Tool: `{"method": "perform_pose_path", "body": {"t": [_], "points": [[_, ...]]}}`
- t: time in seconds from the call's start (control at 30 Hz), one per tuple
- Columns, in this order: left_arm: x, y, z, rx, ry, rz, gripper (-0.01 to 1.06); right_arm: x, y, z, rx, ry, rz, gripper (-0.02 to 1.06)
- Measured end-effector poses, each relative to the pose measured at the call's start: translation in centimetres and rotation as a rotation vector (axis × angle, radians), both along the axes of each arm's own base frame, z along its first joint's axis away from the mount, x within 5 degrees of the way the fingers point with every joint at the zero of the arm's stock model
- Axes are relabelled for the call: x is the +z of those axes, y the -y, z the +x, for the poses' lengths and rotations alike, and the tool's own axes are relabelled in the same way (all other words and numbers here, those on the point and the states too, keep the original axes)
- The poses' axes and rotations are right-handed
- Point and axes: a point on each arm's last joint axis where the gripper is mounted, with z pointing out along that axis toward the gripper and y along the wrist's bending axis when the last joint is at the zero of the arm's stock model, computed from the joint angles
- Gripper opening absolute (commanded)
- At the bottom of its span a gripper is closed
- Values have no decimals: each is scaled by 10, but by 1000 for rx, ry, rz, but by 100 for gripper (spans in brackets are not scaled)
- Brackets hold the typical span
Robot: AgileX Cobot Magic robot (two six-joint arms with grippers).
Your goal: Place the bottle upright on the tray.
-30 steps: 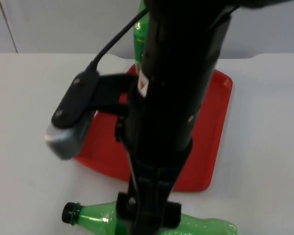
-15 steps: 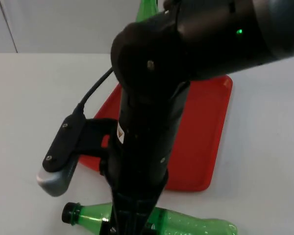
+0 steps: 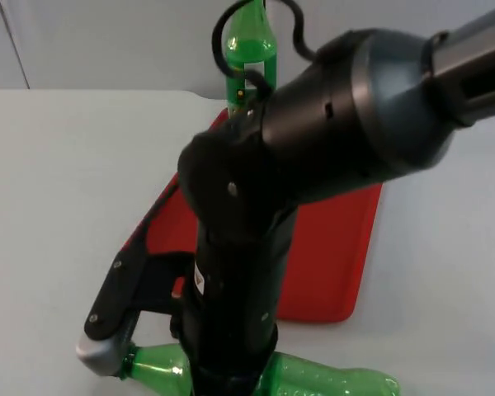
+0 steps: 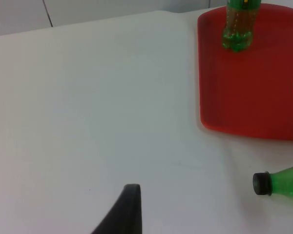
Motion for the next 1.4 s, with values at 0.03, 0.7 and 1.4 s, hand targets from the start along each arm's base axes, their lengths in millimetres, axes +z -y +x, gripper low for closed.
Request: {"method": "perform_pose_path", "body": {"t": [0.03,0.7,1.4], "points": [[0,0,0,0,0,0,105,-3,0,0,-2,0,-1,105],[0,0,0,0,0,0,105,-20,-3,2,-5,0,-4,93],[0,0,0,-1,0,2,105,-17,-3,2,-3,-11,-24,0]]}}
